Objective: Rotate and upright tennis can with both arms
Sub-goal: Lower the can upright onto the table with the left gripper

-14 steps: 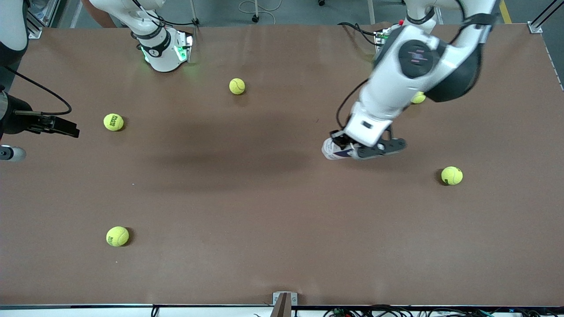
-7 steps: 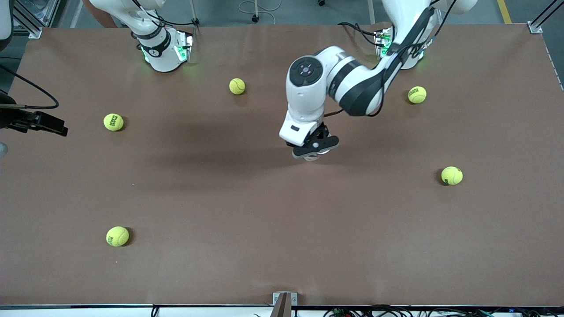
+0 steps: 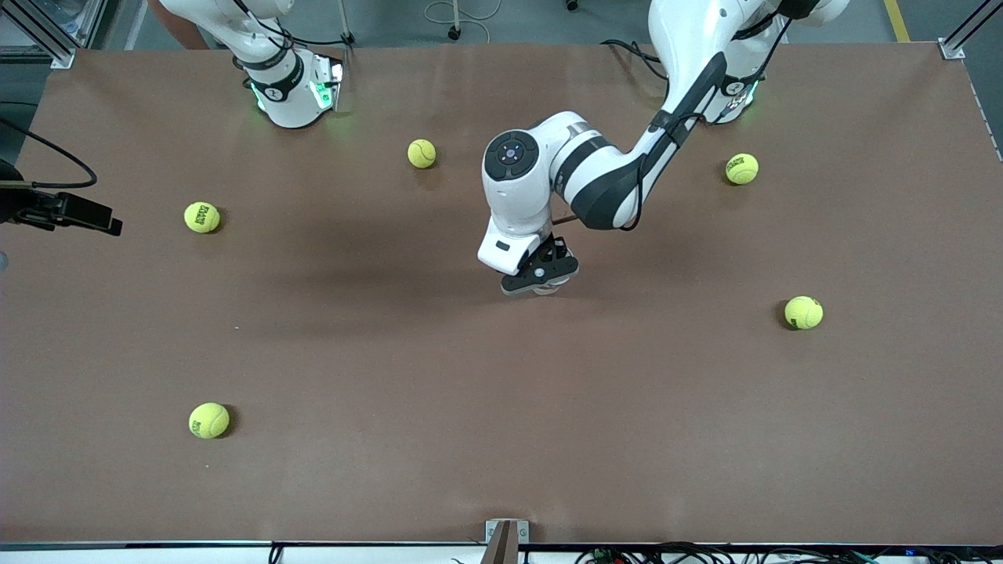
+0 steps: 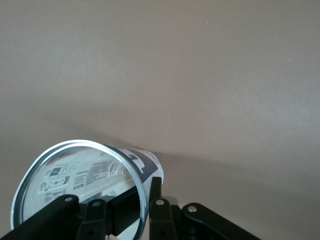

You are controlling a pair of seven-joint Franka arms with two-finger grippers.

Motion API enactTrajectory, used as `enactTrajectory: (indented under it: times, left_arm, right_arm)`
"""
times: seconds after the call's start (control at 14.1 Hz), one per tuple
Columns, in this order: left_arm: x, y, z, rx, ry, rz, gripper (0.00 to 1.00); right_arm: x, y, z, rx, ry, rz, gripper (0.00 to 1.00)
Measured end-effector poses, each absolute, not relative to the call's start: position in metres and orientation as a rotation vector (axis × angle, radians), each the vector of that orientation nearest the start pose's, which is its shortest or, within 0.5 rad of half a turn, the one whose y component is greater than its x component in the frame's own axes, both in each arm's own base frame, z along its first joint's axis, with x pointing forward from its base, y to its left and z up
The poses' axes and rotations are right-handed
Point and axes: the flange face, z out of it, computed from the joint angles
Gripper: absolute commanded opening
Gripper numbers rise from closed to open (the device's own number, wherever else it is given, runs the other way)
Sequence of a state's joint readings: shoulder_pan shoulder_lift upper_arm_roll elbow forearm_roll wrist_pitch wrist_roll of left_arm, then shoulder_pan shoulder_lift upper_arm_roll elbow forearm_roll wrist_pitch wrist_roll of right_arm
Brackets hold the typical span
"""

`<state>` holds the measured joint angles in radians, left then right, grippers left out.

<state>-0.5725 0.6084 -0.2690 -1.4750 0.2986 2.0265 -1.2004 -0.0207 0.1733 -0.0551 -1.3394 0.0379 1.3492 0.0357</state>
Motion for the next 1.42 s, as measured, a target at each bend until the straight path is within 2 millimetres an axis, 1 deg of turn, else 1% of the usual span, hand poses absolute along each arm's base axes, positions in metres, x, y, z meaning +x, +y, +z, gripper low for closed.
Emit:
enactTrajectory:
  times: [0.07,0.14,0.21,0.35,0.64,0.85,1.06,1.14,1.42]
  left_arm:
    - [0.507,-0.493,0.329,-3.027,-0.407,-0.122,0.73]
    - [0.509,-0.492,0.330,-3.027,-0.411,-0.125,0.91]
    - [0.511,-0.491,0.332,-3.030,-0.416,-0.130,1.00]
    - [0.514,-0.492,0.340,-3.040,-0.424,-0.146,0.99]
    - [0.518,-0.494,0.366,-3.068,-0.438,-0.194,1.00]
    - [0.517,-0.494,0.397,-3.095,-0.444,-0.247,1.00]
    - [0.512,-0.493,0.428,-3.114,-0.448,-0.293,1.00]
    - [0.510,-0.493,0.433,-3.114,-0.449,-0.298,1.00]
    - [0.510,-0.489,0.444,-3.112,-0.461,-0.311,1.00]
  right_arm:
    - [0.580,-0.038,0.619,-3.096,0.166,0.246,1.00]
    - [0.576,-0.038,0.624,-3.096,0.165,0.236,1.00]
    - [0.573,-0.038,0.628,-3.098,0.165,0.227,1.00]
    - [0.564,-0.038,0.635,-3.102,0.163,0.213,1.00]
    - [0.544,-0.030,0.643,-3.117,0.137,0.161,1.00]
    - [0.528,-0.025,0.646,-3.136,0.119,0.140,1.00]
    - [0.523,-0.023,0.650,-3.139,0.114,0.130,1.00]
    - [0.522,-0.023,0.652,-3.140,0.114,0.124,1.00]
    - [0.517,-0.024,0.661,-3.141,0.115,0.097,1.00]
